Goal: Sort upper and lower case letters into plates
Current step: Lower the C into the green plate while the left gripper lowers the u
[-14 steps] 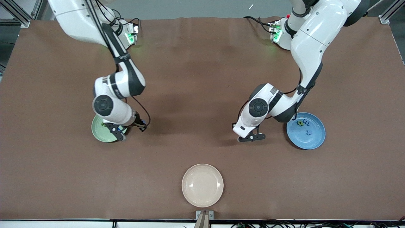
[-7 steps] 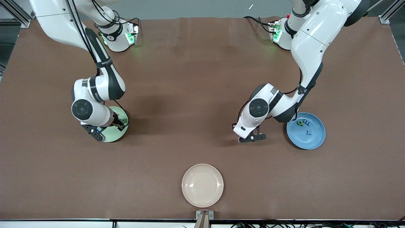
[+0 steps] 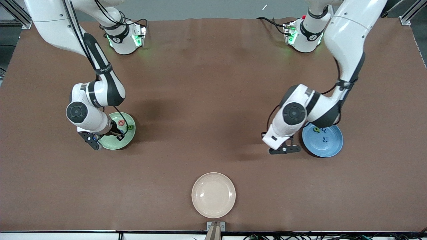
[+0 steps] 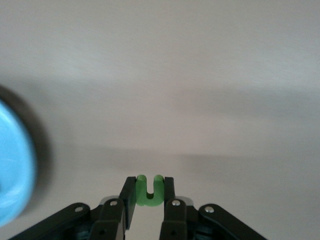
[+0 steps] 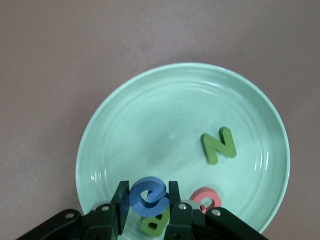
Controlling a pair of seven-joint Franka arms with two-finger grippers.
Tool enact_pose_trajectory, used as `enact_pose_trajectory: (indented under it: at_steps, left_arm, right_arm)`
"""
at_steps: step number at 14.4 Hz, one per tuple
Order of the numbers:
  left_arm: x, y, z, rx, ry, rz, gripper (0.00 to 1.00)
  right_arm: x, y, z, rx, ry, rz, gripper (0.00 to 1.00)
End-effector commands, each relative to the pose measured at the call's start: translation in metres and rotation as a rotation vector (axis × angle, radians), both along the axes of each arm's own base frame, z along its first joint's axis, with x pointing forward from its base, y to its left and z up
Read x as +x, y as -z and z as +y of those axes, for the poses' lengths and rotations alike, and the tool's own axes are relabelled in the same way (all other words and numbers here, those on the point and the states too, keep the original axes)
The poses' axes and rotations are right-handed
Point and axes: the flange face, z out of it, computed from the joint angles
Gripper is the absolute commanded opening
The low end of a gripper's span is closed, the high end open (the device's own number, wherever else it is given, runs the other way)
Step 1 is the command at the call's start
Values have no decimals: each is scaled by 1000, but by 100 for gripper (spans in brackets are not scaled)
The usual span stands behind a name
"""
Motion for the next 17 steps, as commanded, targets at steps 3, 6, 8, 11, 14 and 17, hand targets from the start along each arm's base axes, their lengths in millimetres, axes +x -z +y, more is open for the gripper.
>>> enact_pose_trajectory:
  at_steps: [3,6,8,11,14,17]
  left_arm:
    - [-10,3,90,25,76,52,10]
    - [-13,18,138,14,101,49,11]
    - [-15,29,165,21,125,36,11]
    - [-18,40,188,29,154,40,11]
    - [-17,53,209,15,177,15,11]
    - [-14,61,209,3,180,5,11]
  right_arm:
    - [0,5,-6,7,-10,-35,0]
    - [2,18,-5,13,-6,-55,0]
    - [2,21,-6,12,-4,-50,0]
    - [2,23,-6,12,-4,-47,1]
    - [1,23,-6,11,-11,-36,45]
    - [1,16,-5,10,-15,-24,100]
